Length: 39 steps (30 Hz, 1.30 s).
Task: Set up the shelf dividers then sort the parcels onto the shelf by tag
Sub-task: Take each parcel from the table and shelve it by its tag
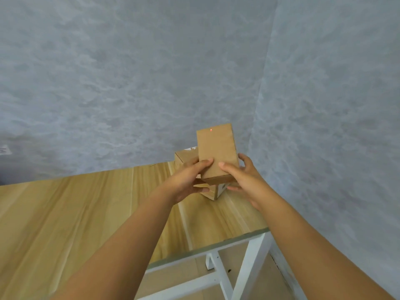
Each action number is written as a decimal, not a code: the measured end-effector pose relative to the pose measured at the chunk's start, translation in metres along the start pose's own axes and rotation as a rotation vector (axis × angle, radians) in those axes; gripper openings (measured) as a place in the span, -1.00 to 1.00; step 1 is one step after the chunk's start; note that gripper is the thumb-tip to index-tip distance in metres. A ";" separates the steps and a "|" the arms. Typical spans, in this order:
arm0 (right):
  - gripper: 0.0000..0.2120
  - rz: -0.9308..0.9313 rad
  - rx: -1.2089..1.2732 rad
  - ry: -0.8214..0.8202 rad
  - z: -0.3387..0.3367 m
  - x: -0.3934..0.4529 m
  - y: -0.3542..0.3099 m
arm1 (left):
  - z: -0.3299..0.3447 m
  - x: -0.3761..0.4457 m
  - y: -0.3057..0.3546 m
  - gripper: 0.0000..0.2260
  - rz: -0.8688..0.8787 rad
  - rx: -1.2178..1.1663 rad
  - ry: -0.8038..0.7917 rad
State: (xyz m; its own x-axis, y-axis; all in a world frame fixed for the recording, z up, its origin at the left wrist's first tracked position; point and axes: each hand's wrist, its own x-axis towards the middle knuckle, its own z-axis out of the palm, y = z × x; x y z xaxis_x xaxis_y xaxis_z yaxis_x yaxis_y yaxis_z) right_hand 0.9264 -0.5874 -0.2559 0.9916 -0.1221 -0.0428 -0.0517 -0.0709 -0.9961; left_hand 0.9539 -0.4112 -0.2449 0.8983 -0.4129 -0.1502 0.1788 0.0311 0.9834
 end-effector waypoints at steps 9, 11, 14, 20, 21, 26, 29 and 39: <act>0.08 -0.349 -0.408 0.139 0.052 -0.014 0.016 | -0.002 -0.015 -0.016 -0.37 0.106 -0.093 0.282; 0.04 -0.306 -0.356 0.071 0.058 -0.018 0.023 | -0.008 -0.020 -0.029 -0.38 0.104 -0.145 0.319; -0.20 -0.220 -0.231 -0.065 0.057 -0.022 0.028 | -0.020 -0.030 -0.050 -0.40 0.039 -0.232 0.300; -0.40 0.065 0.083 -0.200 0.062 -0.021 0.039 | -0.028 -0.038 -0.079 -0.71 0.085 -0.564 0.130; -0.41 0.105 0.164 -0.234 0.065 -0.021 0.041 | -0.028 -0.037 -0.081 -0.71 0.098 -0.588 0.125; -0.03 -0.214 -0.234 -0.008 0.070 -0.017 0.042 | -0.041 -0.036 -0.076 -0.65 0.106 -0.610 0.228; 0.00 -0.435 -0.447 -0.048 0.070 -0.018 0.045 | -0.051 -0.035 -0.066 -0.60 0.099 -0.580 0.265; -0.03 -0.077 -0.029 -0.120 0.068 -0.013 0.040 | -0.054 -0.035 -0.071 -0.74 0.191 -0.640 0.335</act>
State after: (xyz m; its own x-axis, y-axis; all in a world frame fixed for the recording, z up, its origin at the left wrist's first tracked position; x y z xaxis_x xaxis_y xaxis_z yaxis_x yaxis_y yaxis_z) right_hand 0.9199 -0.5219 -0.3003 0.9997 0.0042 0.0235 0.0238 -0.1047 -0.9942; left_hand 0.9321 -0.3496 -0.3149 0.9930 -0.0513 -0.1060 0.1141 0.6405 0.7594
